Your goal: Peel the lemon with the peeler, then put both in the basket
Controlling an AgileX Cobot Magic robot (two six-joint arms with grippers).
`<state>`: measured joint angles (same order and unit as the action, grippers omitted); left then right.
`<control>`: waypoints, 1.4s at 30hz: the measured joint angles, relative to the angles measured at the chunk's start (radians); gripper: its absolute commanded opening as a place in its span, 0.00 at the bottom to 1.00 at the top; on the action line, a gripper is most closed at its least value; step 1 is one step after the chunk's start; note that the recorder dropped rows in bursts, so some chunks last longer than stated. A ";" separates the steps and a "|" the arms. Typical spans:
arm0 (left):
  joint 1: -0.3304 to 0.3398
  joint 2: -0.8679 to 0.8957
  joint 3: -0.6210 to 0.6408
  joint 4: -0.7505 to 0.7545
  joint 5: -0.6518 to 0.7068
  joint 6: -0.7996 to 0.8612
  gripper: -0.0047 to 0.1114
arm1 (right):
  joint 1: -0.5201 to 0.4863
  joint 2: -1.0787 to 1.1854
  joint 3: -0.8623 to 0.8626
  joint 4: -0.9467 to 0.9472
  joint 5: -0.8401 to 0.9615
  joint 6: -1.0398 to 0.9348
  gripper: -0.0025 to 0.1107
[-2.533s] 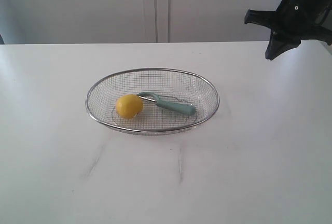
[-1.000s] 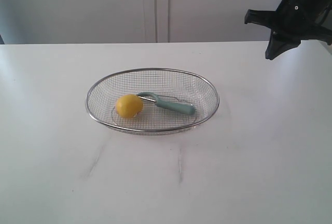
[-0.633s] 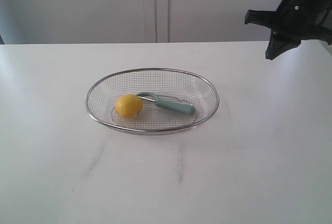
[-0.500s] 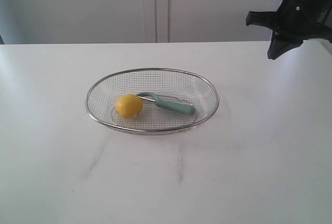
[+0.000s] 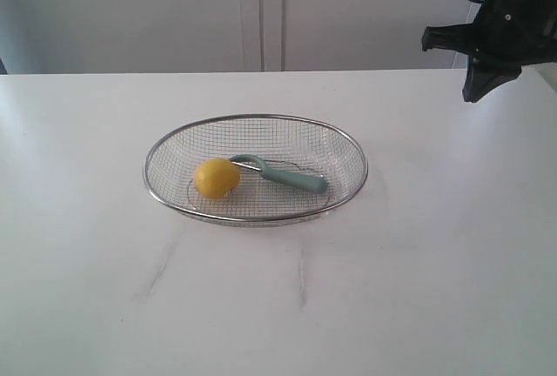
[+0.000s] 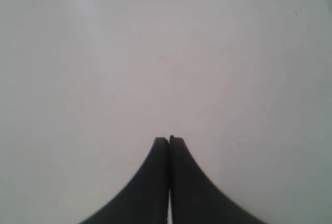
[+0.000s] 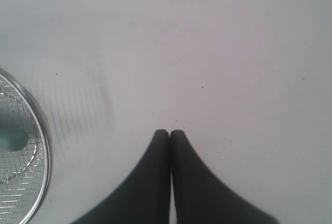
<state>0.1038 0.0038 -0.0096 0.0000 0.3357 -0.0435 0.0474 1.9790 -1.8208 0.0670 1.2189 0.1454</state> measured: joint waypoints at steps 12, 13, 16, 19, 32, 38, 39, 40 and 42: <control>0.000 0.000 0.000 0.000 -0.002 0.000 0.04 | 0.000 -0.047 0.040 -0.109 -0.041 -0.016 0.02; 0.000 0.000 0.000 0.000 -0.002 0.000 0.04 | 0.000 -0.066 0.058 -0.112 -0.071 -0.024 0.02; 0.000 0.000 0.000 0.000 -0.002 0.000 0.04 | 0.000 -0.157 0.135 -0.112 -0.194 -0.052 0.02; 0.000 0.000 0.000 0.000 -0.002 0.000 0.04 | 0.000 -0.249 0.203 -0.118 -0.275 -0.075 0.02; 0.000 0.000 0.000 0.000 -0.002 0.000 0.04 | 0.000 -0.695 0.469 -0.137 -0.288 -0.072 0.02; 0.000 0.000 0.000 0.000 -0.002 0.000 0.04 | 0.000 -0.880 0.582 -0.135 -0.257 -0.058 0.02; 0.000 0.000 0.000 0.000 -0.002 0.000 0.04 | 0.000 -0.903 0.600 -0.135 -0.246 -0.058 0.02; 0.000 0.000 0.000 0.000 -0.002 0.000 0.04 | 0.000 -0.924 0.617 -0.135 -0.237 -0.058 0.02; 0.000 0.000 0.000 0.000 -0.002 0.000 0.04 | 0.000 -0.953 0.646 -0.135 -0.223 -0.056 0.02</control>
<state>0.1038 0.0038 -0.0096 0.0000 0.3340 -0.0435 0.0474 1.0256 -1.1744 -0.0681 0.9957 0.0896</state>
